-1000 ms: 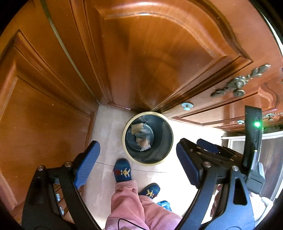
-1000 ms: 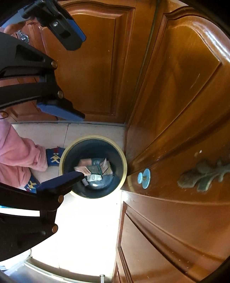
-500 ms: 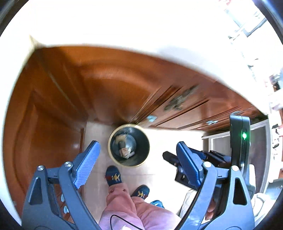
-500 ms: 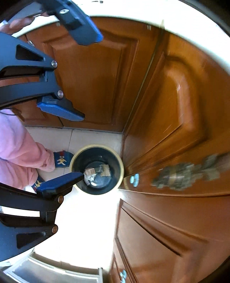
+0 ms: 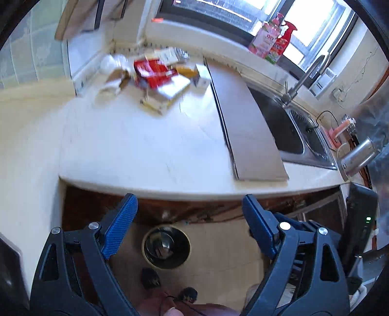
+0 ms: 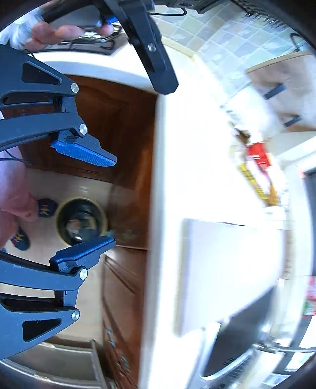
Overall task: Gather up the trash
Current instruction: 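Raise both tools back toward the counter trash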
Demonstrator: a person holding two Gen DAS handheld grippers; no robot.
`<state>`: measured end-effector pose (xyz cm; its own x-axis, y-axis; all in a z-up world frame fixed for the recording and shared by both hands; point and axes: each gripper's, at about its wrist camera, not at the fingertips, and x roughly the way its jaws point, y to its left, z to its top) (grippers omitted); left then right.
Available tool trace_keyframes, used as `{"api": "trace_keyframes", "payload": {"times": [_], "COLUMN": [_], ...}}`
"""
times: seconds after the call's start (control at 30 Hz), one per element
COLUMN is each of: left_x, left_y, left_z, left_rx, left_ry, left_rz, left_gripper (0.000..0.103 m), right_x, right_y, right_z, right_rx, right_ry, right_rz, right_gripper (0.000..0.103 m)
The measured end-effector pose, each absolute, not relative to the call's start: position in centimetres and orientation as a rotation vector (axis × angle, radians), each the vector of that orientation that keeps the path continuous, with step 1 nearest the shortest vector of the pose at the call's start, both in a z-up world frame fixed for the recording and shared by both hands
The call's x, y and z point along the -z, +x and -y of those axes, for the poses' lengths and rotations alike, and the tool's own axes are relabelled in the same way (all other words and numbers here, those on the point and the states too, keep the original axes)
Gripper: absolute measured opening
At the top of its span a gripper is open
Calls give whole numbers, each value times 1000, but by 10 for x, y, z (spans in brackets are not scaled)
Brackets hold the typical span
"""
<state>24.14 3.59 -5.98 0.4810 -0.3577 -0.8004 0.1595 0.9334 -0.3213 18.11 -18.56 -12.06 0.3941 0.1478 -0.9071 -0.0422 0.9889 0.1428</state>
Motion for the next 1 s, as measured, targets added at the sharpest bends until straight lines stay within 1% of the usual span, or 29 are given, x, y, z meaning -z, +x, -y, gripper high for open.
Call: {"api": "trace_keyframes", "payload": {"times": [0.13,0.23,0.5,0.77,0.87,1.0], "left_x": [37,27,41,55,67,93], "left_y": [271,288,345,407,437,479], "left_z": [-44,-53,-62,-69,-76,-83], "left_rx": [328,337,309,219,180,127], "left_ry": [-233,-251,-311,-389,-466,-538], "left_rz": [-1006,-995,-993,-997,-1018,-1056], "left_gripper": [86,86,86,82,80,74], "right_x": [74,51,8,8,21,47], "right_y": [200,213,265,374,416,469], "right_z": [189,193,193,203,204,203], "right_rx": [-81,-56,-44,-150,-202,-263], "right_ry": [113,129,91,113,116,120], "right_rz": [-1078,-1032,-992,-979,-1012,-1061], "right_gripper": [61,61,61,61,61,61]}}
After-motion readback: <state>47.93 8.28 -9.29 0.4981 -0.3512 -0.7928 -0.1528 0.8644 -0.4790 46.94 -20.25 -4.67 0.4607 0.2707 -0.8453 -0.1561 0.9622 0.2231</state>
